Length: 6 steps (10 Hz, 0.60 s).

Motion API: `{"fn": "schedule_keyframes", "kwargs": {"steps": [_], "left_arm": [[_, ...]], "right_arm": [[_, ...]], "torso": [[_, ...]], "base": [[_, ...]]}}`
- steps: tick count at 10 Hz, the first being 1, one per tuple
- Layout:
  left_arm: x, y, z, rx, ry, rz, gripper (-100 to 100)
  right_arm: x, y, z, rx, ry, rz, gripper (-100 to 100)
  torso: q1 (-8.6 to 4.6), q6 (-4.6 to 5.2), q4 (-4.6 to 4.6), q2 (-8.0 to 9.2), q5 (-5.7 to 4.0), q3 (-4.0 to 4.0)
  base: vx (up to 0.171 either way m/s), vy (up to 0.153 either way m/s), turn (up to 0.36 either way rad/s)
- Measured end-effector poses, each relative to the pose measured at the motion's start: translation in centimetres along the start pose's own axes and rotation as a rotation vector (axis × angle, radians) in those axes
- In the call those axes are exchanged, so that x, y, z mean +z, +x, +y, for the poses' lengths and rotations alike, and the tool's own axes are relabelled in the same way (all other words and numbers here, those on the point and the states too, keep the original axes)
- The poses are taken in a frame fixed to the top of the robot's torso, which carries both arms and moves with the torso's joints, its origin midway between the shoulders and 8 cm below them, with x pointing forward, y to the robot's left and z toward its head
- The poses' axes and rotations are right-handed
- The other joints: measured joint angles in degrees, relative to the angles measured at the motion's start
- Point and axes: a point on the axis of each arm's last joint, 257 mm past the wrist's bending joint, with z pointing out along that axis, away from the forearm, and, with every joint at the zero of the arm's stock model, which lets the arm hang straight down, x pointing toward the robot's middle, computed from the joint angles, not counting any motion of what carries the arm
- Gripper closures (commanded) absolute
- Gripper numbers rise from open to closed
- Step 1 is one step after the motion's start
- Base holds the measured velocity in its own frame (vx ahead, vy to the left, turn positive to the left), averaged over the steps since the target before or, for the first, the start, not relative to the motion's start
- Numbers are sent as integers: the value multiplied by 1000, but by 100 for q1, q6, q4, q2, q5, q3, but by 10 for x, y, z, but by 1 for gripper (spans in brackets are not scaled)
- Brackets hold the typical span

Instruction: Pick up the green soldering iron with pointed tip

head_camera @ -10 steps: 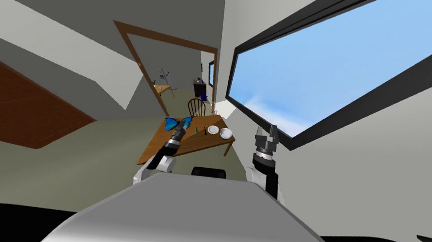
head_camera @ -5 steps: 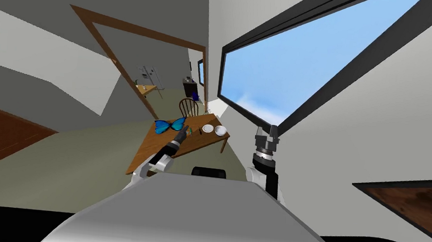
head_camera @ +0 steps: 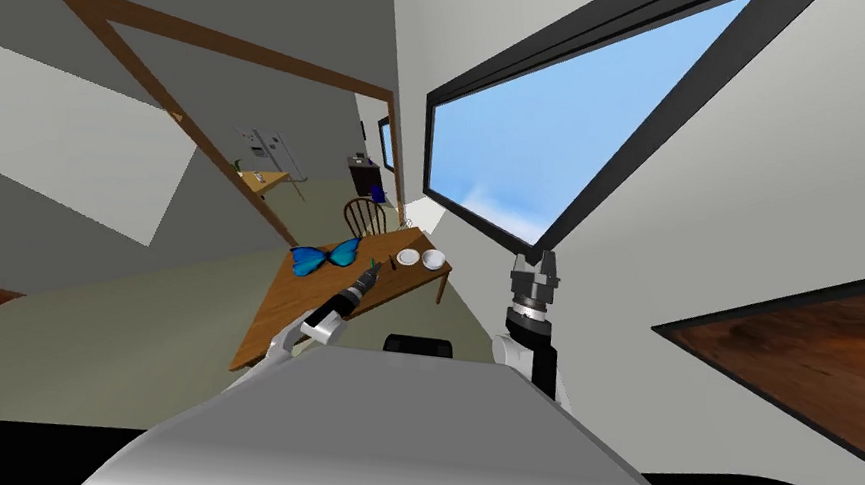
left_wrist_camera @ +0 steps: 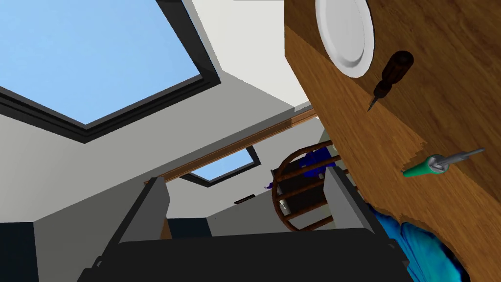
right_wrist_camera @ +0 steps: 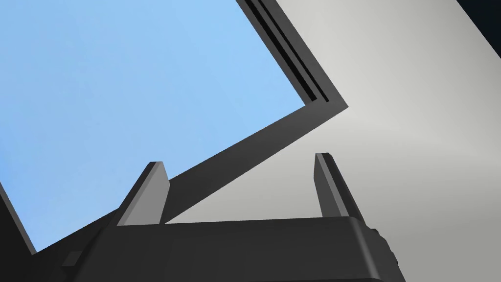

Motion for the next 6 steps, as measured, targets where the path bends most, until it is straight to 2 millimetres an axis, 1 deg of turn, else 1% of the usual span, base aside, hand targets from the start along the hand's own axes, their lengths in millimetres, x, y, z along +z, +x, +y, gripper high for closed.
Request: {"fn": "schedule_keyframes", "kwargs": {"steps": [1, 2, 3, 4, 5, 6], "left_arm": [[-1, 3, 20, 10, -53, 30, -100], [-1, 3, 32, 13, -89, 42, -100], [-2, 11, 46, 18, -130, 63, -100], [-5, 10, 63, 25, -167, 73, -100], [-10, 7, 78, 33, -208, 88, -100], [-11, 5, 91, 37, -240, 96, -100]], "right_arm": [[0, 0, 0, 0, 0, 0, 0], [0, 0, 0, 0, 0, 0, 0], [0, 0, 0, 0, 0, 0, 0], [0, 0, 0, 0, 0, 0, 0], [0, 0, 0, 0, 0, 0, 0], [0, 0, 0, 0, 0, 0, 0]], "torso": [[1, 3, 0, -1, -1, 0], [3, -5, 0, -2, 0, -1], [1, 0, -1, -4, 0, -2], [2, -5, -1, -6, -1, -3], [2, -1, -1, -7, -1, -4], [2, -5, -1, -8, 0, -4]], "base": [[-10, 15, -139], [-4, 9, -219], [-1, 8, -129], [2, 4, -233], [1, 10, -136], [3, 7, -252]]}}
